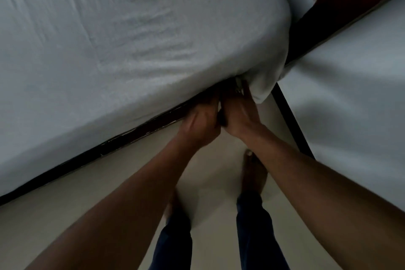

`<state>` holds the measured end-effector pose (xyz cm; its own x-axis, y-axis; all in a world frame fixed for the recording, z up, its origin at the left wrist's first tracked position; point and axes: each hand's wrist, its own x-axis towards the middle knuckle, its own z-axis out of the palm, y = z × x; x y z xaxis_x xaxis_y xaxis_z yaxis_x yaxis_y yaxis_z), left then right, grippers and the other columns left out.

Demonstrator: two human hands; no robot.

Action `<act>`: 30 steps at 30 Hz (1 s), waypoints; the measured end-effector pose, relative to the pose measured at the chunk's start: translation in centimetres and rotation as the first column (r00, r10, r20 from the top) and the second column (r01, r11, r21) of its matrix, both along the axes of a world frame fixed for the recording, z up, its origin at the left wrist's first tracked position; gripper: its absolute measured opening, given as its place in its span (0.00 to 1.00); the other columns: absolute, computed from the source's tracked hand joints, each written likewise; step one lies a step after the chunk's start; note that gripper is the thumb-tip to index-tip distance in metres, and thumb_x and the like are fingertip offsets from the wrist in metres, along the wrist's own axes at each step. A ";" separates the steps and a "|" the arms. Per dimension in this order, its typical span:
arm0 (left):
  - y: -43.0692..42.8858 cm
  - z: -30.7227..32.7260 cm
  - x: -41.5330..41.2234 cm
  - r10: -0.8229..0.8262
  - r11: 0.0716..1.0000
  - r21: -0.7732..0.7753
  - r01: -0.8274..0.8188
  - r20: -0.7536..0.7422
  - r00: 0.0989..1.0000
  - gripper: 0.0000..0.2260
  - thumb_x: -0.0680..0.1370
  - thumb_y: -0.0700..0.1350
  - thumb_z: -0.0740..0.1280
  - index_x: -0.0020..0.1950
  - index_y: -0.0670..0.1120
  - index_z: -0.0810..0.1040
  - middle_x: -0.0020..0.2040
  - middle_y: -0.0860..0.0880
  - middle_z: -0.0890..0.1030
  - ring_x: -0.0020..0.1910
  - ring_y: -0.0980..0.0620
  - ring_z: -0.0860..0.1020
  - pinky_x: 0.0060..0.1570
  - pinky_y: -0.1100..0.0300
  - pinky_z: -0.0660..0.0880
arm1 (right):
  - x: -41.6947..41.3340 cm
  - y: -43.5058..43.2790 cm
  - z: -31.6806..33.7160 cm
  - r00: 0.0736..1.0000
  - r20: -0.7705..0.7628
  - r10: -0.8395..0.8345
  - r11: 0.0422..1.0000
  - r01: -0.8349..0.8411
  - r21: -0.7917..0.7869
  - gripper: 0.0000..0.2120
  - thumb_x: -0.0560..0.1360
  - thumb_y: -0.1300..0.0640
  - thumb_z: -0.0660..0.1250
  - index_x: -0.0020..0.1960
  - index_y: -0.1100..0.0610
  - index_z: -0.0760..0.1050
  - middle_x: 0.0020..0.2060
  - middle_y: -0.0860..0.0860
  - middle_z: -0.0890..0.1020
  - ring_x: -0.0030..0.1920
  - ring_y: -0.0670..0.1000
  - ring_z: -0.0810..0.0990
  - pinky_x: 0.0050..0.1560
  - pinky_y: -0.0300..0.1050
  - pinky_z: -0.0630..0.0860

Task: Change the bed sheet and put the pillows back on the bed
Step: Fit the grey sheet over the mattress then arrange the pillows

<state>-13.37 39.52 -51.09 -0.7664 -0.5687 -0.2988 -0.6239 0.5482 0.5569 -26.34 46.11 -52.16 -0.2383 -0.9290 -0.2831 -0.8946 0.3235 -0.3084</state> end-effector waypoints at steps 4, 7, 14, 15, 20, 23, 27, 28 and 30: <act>-0.4 -1.5 -3.5 -0.046 0.998 -0.036 0.050 0.103 0.994 0.29 0.78 0.48 0.64 0.77 0.38 0.66 0.73 0.36 0.71 0.72 0.36 0.70 0.74 0.44 0.65 | 0.9 5.0 1.7 0.998 0.063 0.008 0.996 -0.002 -0.094 0.41 0.68 0.59 0.71 0.79 0.63 0.61 0.75 0.59 0.69 0.78 0.55 0.63 0.80 0.56 0.55; 1.5 0.0 -2.9 0.038 0.997 -0.068 -0.035 0.033 0.999 0.32 0.71 0.43 0.65 0.75 0.37 0.69 0.70 0.35 0.74 0.67 0.34 0.74 0.68 0.44 0.72 | -1.5 3.9 1.5 0.998 0.066 0.009 0.997 -0.004 -0.075 0.41 0.67 0.59 0.71 0.78 0.62 0.63 0.76 0.58 0.68 0.78 0.56 0.62 0.79 0.56 0.57; 3.2 2.2 -1.9 0.151 0.988 -0.024 -0.151 0.004 0.989 0.30 0.72 0.36 0.60 0.76 0.39 0.68 0.73 0.38 0.72 0.69 0.38 0.73 0.62 0.50 0.76 | -4.1 -0.2 -0.2 0.997 0.066 0.043 0.999 -0.044 0.014 0.39 0.65 0.56 0.72 0.75 0.58 0.69 0.73 0.58 0.72 0.77 0.60 0.64 0.80 0.61 0.49; 2.5 1.9 -2.6 0.098 0.995 -0.017 -0.098 -0.002 0.995 0.31 0.71 0.39 0.56 0.76 0.39 0.68 0.72 0.38 0.73 0.69 0.39 0.73 0.65 0.50 0.75 | -4.2 1.2 0.0 0.996 0.075 0.046 0.999 -0.046 -0.007 0.42 0.64 0.58 0.72 0.77 0.58 0.67 0.75 0.57 0.70 0.79 0.58 0.61 0.81 0.60 0.46; -0.8 -2.5 -9.1 -0.133 0.987 -0.076 0.145 0.135 0.982 0.34 0.75 0.49 0.58 0.80 0.41 0.60 0.76 0.39 0.67 0.75 0.38 0.66 0.76 0.48 0.62 | -5.5 6.2 2.2 0.999 0.032 -0.023 0.990 0.028 -0.138 0.37 0.67 0.60 0.67 0.76 0.65 0.66 0.75 0.62 0.69 0.77 0.59 0.65 0.79 0.58 0.57; 0.8 -2.3 -9.5 -0.055 0.993 -0.093 0.069 0.148 0.987 0.35 0.72 0.49 0.56 0.79 0.42 0.63 0.75 0.39 0.70 0.73 0.38 0.69 0.72 0.45 0.68 | -8.0 6.0 1.9 0.997 0.055 -0.059 0.993 0.065 -0.103 0.38 0.67 0.61 0.66 0.77 0.65 0.65 0.74 0.63 0.69 0.76 0.62 0.67 0.77 0.59 0.63; 3.7 0.9 -7.4 0.112 0.993 -0.037 -0.111 0.028 0.993 0.29 0.74 0.36 0.64 0.76 0.41 0.68 0.69 0.37 0.76 0.62 0.37 0.78 0.56 0.49 0.79 | -10.0 -2.2 1.8 0.992 0.101 -0.076 0.994 0.068 0.084 0.27 0.79 0.50 0.62 0.76 0.56 0.67 0.75 0.58 0.70 0.75 0.61 0.67 0.75 0.55 0.64; 4.2 1.4 -6.8 0.115 0.992 -0.046 -0.114 0.025 0.993 0.30 0.74 0.35 0.65 0.77 0.41 0.67 0.70 0.38 0.75 0.63 0.38 0.77 0.55 0.50 0.78 | -9.9 -2.9 1.3 0.989 0.115 -0.088 0.990 0.075 0.117 0.29 0.79 0.47 0.62 0.78 0.54 0.65 0.76 0.56 0.68 0.76 0.60 0.65 0.76 0.55 0.63; 4.9 1.9 -5.7 0.114 0.992 -0.060 -0.114 0.000 0.993 0.31 0.74 0.34 0.64 0.77 0.41 0.67 0.71 0.39 0.74 0.63 0.39 0.77 0.53 0.52 0.78 | -9.6 -2.2 0.4 0.983 0.136 -0.120 0.988 0.104 0.116 0.31 0.77 0.50 0.65 0.78 0.54 0.65 0.76 0.57 0.68 0.76 0.61 0.64 0.76 0.56 0.63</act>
<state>-19.03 44.41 -49.15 -0.6943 -0.6695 -0.2641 -0.6863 0.5055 0.5229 -35.90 43.94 -51.72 -0.2891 -0.8608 -0.4187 -0.8002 0.4574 -0.3878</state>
